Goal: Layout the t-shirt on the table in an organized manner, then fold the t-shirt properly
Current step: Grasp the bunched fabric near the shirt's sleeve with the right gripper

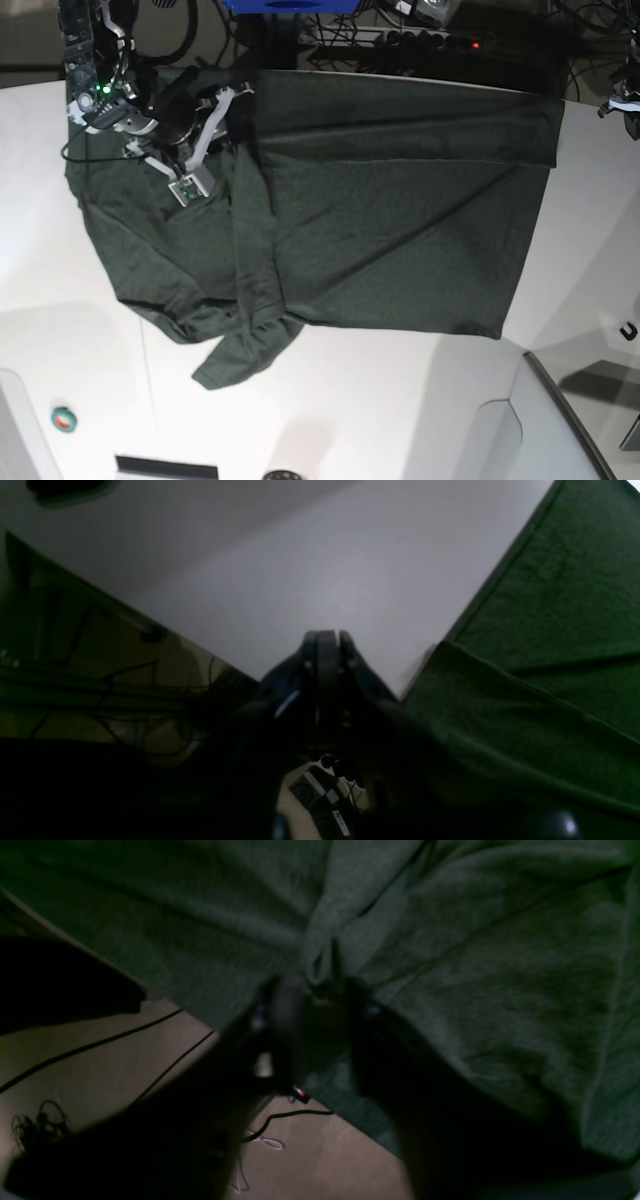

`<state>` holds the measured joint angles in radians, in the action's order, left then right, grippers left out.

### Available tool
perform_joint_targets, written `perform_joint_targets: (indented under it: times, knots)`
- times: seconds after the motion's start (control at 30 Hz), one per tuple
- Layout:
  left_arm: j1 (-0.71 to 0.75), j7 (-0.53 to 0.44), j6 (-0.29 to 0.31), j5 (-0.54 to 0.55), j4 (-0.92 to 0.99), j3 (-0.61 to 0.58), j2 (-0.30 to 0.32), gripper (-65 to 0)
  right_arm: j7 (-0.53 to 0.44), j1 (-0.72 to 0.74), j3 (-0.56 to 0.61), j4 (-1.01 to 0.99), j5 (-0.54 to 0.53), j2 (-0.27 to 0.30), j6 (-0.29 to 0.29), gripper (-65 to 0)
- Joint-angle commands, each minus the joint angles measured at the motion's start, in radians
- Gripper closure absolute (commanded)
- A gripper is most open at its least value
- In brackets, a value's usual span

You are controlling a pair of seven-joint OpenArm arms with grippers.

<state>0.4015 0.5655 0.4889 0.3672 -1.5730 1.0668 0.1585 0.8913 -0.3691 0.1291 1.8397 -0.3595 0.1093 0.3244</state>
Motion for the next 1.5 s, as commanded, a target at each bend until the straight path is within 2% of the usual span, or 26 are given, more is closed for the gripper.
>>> perform_joint_targets:
  times: [0.0,0.07,0.2,0.33,0.5,0.67,0.87,1.23,1.3,1.47]
  knots:
    - [0.004,-0.026,-0.005,0.008,-0.016,0.01,0.019,0.0,0.001,0.012,-0.004,0.03,-0.013,0.0,0.012,-22.7]
    - [0.004,-0.026,-0.005,0.008,-0.016,0.013,0.02,0.0,0.019,0.048,-0.006,0.062,-0.009,0.005,0.012,-28.2]
    - [0.006,-0.026,-0.005,0.008,-0.016,0.016,0.02,0.0,0.021,0.204,-0.01,0.025,-0.006,0.003,0.008,-29.1]
    - [0.01,-0.026,-0.005,0.008,-0.016,0.04,0.033,0.0,0.015,0.411,-0.009,-0.183,-0.008,-0.004,0.008,-29.1]
    - [0.012,-0.026,0.0,0.008,0.024,0.135,0.036,0.0,-0.106,0.608,-0.001,-0.507,-0.006,-0.033,0.008,-29.1]
    - [0.024,-0.028,0.0,0.008,0.079,0.158,0.063,0.0,-0.171,0.735,-0.001,-0.766,-0.006,-0.067,0.008,-29.1]
    - [0.032,-0.028,0.0,0.008,0.092,0.157,0.066,0.0,-0.284,0.821,-0.001,-1.003,-0.006,-0.084,0.008,-29.1]
    - [0.03,-0.028,0.0,0.008,0.096,0.157,0.066,0.0,-0.37,0.826,-0.001,-1.105,-0.006,-0.087,0.009,-29.1]
    - [0.03,-0.028,0.0,0.008,0.096,0.157,0.066,0.0,-0.37,0.826,-0.001,-1.105,-0.006,-0.087,0.009,-25.8]
    - [0.032,-0.028,0.0,0.008,0.096,0.157,0.066,0.0,-0.369,0.826,-0.001,-1.105,-0.006,-0.102,0.009,-5.6]
